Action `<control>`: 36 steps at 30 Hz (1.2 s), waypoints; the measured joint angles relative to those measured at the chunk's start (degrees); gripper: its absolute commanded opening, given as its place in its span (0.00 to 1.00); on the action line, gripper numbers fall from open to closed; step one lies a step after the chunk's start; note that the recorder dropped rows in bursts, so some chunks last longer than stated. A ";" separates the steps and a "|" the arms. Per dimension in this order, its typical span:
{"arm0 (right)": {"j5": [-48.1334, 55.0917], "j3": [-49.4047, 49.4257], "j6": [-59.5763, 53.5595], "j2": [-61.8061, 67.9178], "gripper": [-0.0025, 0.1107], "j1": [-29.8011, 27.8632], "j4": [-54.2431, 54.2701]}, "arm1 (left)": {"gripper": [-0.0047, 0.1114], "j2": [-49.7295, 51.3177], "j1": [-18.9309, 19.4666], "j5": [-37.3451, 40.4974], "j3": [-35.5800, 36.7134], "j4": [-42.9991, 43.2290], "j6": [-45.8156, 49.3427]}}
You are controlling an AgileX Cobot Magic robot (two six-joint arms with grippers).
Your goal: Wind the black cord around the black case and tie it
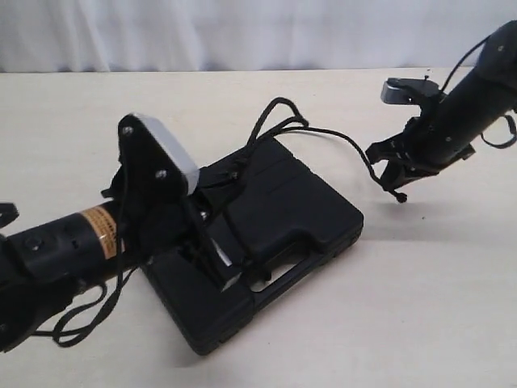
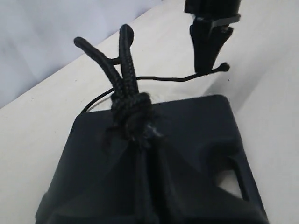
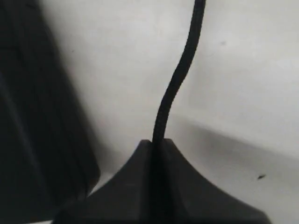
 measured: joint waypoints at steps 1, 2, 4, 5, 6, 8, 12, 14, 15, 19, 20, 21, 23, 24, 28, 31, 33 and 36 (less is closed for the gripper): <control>-1.55 4.61 -0.14 -3.36 0.06 0.00 2.89 | 0.04 -0.09 0.65 -3.97 3.21 0.00 0.36; -2.05 6.35 -0.68 -4.63 0.06 0.00 4.88 | 0.04 -0.09 1.24 -6.66 4.50 0.00 0.34; -3.47 11.10 -3.49 -8.02 0.06 0.00 11.46 | 0.04 -0.09 3.03 -13.60 7.75 1.41 0.51; -3.89 12.00 -4.12 -8.84 0.06 0.00 13.93 | 0.04 -0.09 3.60 -15.37 8.16 3.56 0.51; -4.47 12.63 -4.72 -9.66 0.06 0.00 18.61 | 0.04 -0.09 4.20 -17.13 8.31 7.08 0.64; -5.01 12.76 -5.07 -9.91 0.06 0.00 24.52 | 0.04 -0.09 4.44 -18.11 8.42 12.70 0.78; -5.41 12.76 -5.53 -9.80 0.06 0.00 35.14 | 0.04 -0.09 4.44 -18.09 8.42 18.67 0.78; -5.41 12.76 -5.67 -9.37 0.06 0.00 36.14 | 0.04 -0.09 4.44 -18.09 8.42 18.92 0.78; -5.73 12.76 -5.82 -9.14 0.06 0.00 36.26 | 0.04 -0.09 4.44 -18.09 8.42 18.92 0.89; -7.88 12.62 -6.34 -8.62 0.09 -1.34 32.88 | 0.04 -0.09 4.44 -18.09 8.42 19.15 0.90; -8.28 12.15 -6.10 -8.62 0.12 -2.19 31.47 | 0.04 -0.09 4.44 -18.09 8.42 19.29 0.90; -8.76 11.36 -5.48 -8.52 0.17 -3.45 29.20 | 0.04 -0.09 4.44 -18.09 8.42 19.29 0.90; -9.05 8.90 -3.48 -8.52 0.28 -5.89 23.87 | 0.04 -0.09 4.44 -18.09 8.42 19.54 0.90; -9.18 7.51 -1.42 -8.52 0.33 -6.70 19.32 | 0.04 -0.09 4.44 -18.09 8.42 19.74 0.90; -9.14 3.12 5.92 -8.22 0.36 -6.18 3.74 | 0.04 -0.09 4.44 -18.09 8.42 21.79 0.90; -7.90 0.95 13.35 -6.77 0.36 -2.06 -9.22 | 0.04 -0.09 4.44 -18.09 8.42 23.99 0.90; -5.81 -0.74 20.50 -4.74 0.36 1.74 -18.37 | 0.04 -0.09 4.44 -17.98 8.42 25.10 0.90; -2.71 -4.15 28.34 -0.81 0.36 5.78 -25.20 | 0.04 -0.09 4.44 -17.98 8.42 25.50 0.90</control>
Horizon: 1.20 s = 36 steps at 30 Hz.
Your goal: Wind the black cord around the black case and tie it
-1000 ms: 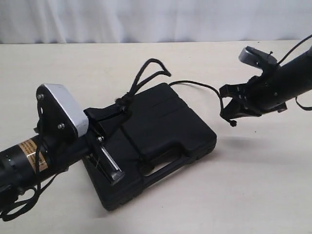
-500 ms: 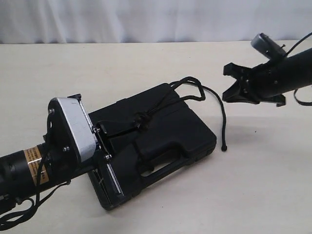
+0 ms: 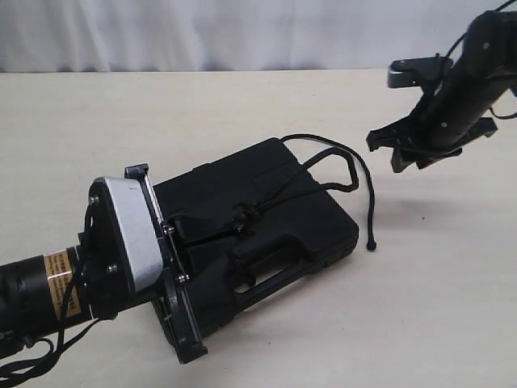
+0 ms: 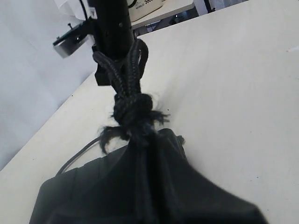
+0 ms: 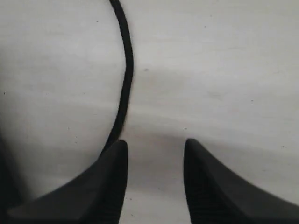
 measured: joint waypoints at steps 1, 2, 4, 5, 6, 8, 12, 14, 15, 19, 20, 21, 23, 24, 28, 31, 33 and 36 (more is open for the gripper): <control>0.72 -1.09 1.20 1.12 0.36 0.40 -0.26 | 0.04 0.00 0.00 0.00 0.00 0.00 0.00; 1.53 -2.54 2.26 2.60 0.36 0.69 -0.05 | 0.04 0.00 0.00 0.00 0.00 0.12 0.00; 2.97 -5.12 3.41 5.15 0.36 0.84 1.46 | 0.04 0.00 0.00 0.00 0.00 0.12 0.00; 3.57 -6.55 3.67 6.51 0.36 0.84 2.01 | 0.04 0.00 0.00 0.00 0.00 0.12 0.00; 3.92 -7.83 3.80 7.79 0.36 0.84 2.46 | 0.04 0.00 0.00 0.00 0.00 0.12 0.00; 4.19 -9.64 4.18 9.77 0.36 0.84 2.90 | 0.04 0.00 0.00 0.00 0.00 0.12 0.00; 4.06 -11.34 4.42 13.11 0.36 0.84 3.29 | 0.04 0.00 0.00 0.00 0.00 0.24 0.00; 3.71 -11.34 4.54 14.16 0.36 0.84 3.29 | 0.04 0.00 0.00 0.00 0.00 0.24 0.00; 3.29 -11.34 4.67 14.58 0.36 0.84 3.29 | 0.04 0.00 0.00 0.00 0.00 0.24 0.00; 1.20 -11.48 4.75 15.97 0.36 0.84 3.29 | 0.04 0.00 0.00 0.00 0.00 0.24 0.00; 0.78 -11.59 4.75 16.22 0.34 0.84 3.29 | 0.04 0.00 0.00 0.00 0.00 0.24 0.00; 0.52 -11.64 4.75 16.50 0.31 0.84 3.29 | 0.04 0.00 0.00 0.00 0.00 0.24 0.00; 0.28 -11.83 4.80 16.62 0.20 0.84 3.29 | 0.04 0.00 0.00 0.00 0.00 0.24 0.00; 0.04 -11.83 4.80 16.71 0.12 0.84 3.29 | 0.04 0.00 0.00 0.00 0.00 0.24 0.00; -0.08 -12.06 4.80 16.98 0.06 0.84 2.68 | 0.04 0.00 0.00 0.00 0.00 0.24 0.00; 0.10 -12.11 4.80 16.98 0.06 0.99 2.25 | 0.04 0.00 0.00 0.00 0.00 0.24 0.00; 0.84 -12.11 4.80 16.87 0.06 0.99 3.65 | 0.04 0.00 0.00 0.00 0.00 0.24 0.00; 4.02 -11.89 3.83 15.83 0.06 0.19 8.95 | 0.04 0.00 0.00 0.00 0.00 0.24 0.47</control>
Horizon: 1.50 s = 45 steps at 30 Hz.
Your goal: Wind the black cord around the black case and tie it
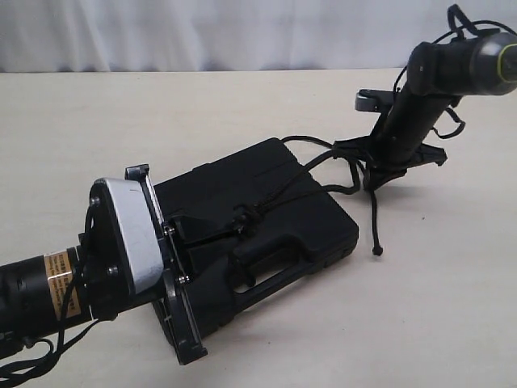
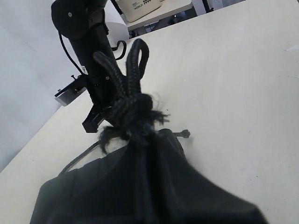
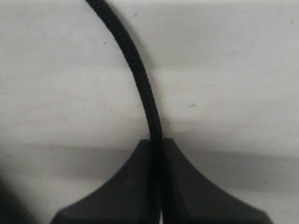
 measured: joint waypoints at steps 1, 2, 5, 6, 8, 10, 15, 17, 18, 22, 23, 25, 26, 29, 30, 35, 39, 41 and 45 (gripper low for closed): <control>1.10 0.00 -1.15 -0.63 0.06 -0.73 2.61 | 0.04 0.00 0.00 0.00 0.00 0.00 0.40; 1.94 0.00 -2.56 -1.23 0.06 -1.74 4.78 | 0.04 0.00 0.00 0.00 0.00 0.00 1.01; 5.65 0.00 -7.28 -4.07 0.06 -5.93 13.73 | 0.04 0.00 0.00 0.00 0.00 0.00 4.31; 6.82 0.00 -8.49 -4.63 0.06 -7.12 15.96 | 0.04 0.00 0.00 0.00 0.00 0.18 5.54; 9.94 0.00 -11.09 -5.38 0.06 -9.82 20.64 | 0.04 0.00 0.00 0.00 0.00 0.62 8.92; 12.63 0.00 -12.71 -5.49 0.06 -11.57 23.81 | 0.04 -0.04 0.00 0.33 0.00 0.92 11.56; 16.80 0.00 -15.87 -5.49 0.06 -12.38 28.25 | 0.04 -0.04 0.00 3.17 0.00 5.19 18.24; 17.62 0.00 -17.50 -5.49 0.06 -11.99 31.34 | 0.04 -0.04 0.00 4.18 0.00 7.88 21.44; 17.74 0.00 -18.08 -5.49 0.06 -11.73 32.87 | 0.04 -0.04 0.00 4.65 0.00 8.88 22.45; 17.97 0.00 -19.22 -5.49 0.06 -10.40 35.46 | 0.04 -0.04 0.00 5.28 0.00 9.67 25.23; 17.97 0.00 -19.22 -5.49 0.06 -10.03 35.57 | 0.04 -0.04 0.00 5.28 0.00 9.75 25.80; 17.97 0.00 -19.83 -5.49 0.06 -9.08 35.95 | 0.04 -0.04 0.00 5.32 0.00 10.03 26.74; 18.09 0.00 -20.28 -5.49 0.06 -8.59 36.10 | 0.04 -0.04 0.00 5.42 0.00 10.03 26.84; 19.38 0.00 -20.85 -5.49 0.06 -7.75 36.49 | 0.04 -0.04 0.00 5.68 0.00 9.81 27.13; 19.81 0.00 -21.08 -5.49 0.06 -7.52 36.49 | 0.04 -0.04 0.00 5.82 0.00 9.28 27.21; 20.50 0.00 -21.86 -5.49 0.06 -7.06 35.64 | 0.04 -0.04 0.00 6.09 0.00 6.85 27.39; 20.50 0.00 -22.36 -5.49 0.06 -5.30 35.29 | 0.04 -0.04 0.00 7.18 -0.40 6.38 27.48; 20.66 0.00 -23.34 -5.49 0.06 -4.09 35.29 | 0.04 -0.04 0.00 9.70 -1.62 6.25 27.48; 20.76 0.00 -23.84 -5.49 0.06 -3.88 34.75 | 0.04 -0.04 0.00 14.60 -4.32 3.74 27.48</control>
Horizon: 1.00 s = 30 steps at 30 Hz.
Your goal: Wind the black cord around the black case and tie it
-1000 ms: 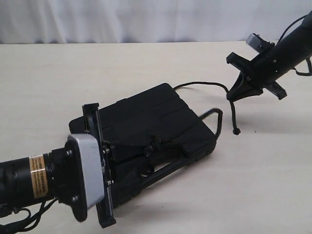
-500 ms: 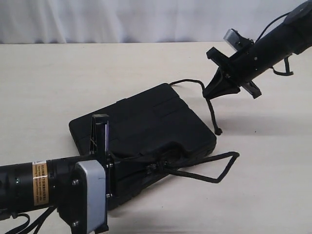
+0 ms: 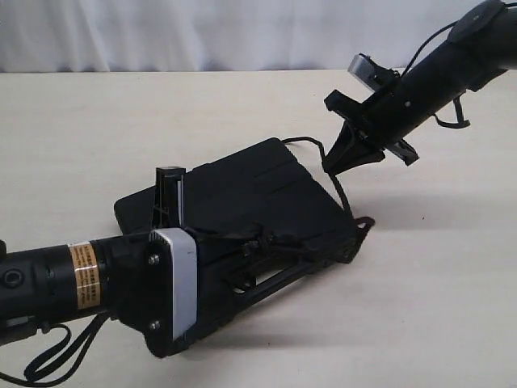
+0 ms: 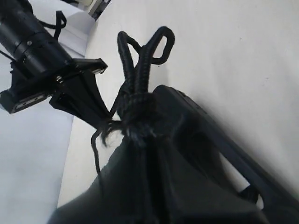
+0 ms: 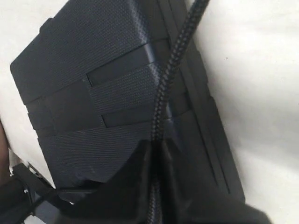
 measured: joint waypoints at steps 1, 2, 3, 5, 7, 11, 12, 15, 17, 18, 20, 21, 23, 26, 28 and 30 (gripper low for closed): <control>0.00 0.00 -0.40 0.00 0.06 0.00 -0.35 | 0.04 0.00 0.00 1.53 -0.83 -1.19 0.00; 0.00 0.00 -0.57 0.00 0.06 0.00 -0.47 | 0.04 0.00 0.00 2.76 -1.52 -1.88 0.00; 0.00 0.00 -1.18 0.00 0.06 0.00 -0.57 | 0.04 0.00 0.00 4.11 -2.42 -2.19 0.00; 0.00 0.00 -3.02 -0.28 0.06 0.00 -0.70 | 0.04 0.00 0.00 5.41 -3.76 -2.46 0.00; 0.00 0.00 -4.68 -0.77 0.06 0.00 -0.70 | 0.04 0.00 0.00 7.96 -5.37 -2.76 0.00; 0.00 0.00 -6.97 -0.89 0.06 0.00 -0.81 | 0.04 0.00 0.00 16.92 -7.82 -3.77 0.00; 0.00 0.00 -7.22 -0.89 0.06 0.00 -0.96 | 0.04 0.00 0.00 18.14 -8.12 -3.77 0.00; 0.00 0.00 -7.63 -0.89 0.06 0.00 -1.18 | 0.04 0.00 0.00 19.76 -8.79 -3.90 0.00; 0.00 0.00 -7.77 -0.89 0.06 0.00 -1.86 | 0.04 0.00 0.00 20.46 -9.02 -3.90 0.00; 0.00 0.00 -7.82 -0.89 0.06 0.00 -2.27 | 0.04 0.00 0.00 20.56 -9.02 -3.90 0.00; 0.00 0.32 -7.92 -0.89 0.06 0.00 -3.09 | 0.04 0.00 0.00 20.69 -9.02 -3.90 0.00; 0.00 0.53 -7.92 -0.89 0.06 0.00 -3.27 | 0.04 0.00 0.00 20.69 -9.02 -3.90 0.00; 0.00 1.37 -8.07 -0.91 0.06 0.00 -3.50 | 0.04 0.35 0.00 20.69 -9.02 -3.90 0.00; 0.00 2.44 -8.22 -0.91 0.07 0.00 -3.73 | 0.04 1.94 0.00 20.11 -9.05 -3.90 0.00; 0.00 2.80 -8.22 -0.91 0.11 0.00 -3.73 | 0.04 3.50 0.00 19.68 -9.05 -3.76 0.00; 0.00 2.94 -8.22 -0.91 0.16 0.23 -3.96 | 0.04 4.82 0.00 18.19 -9.05 -3.76 0.00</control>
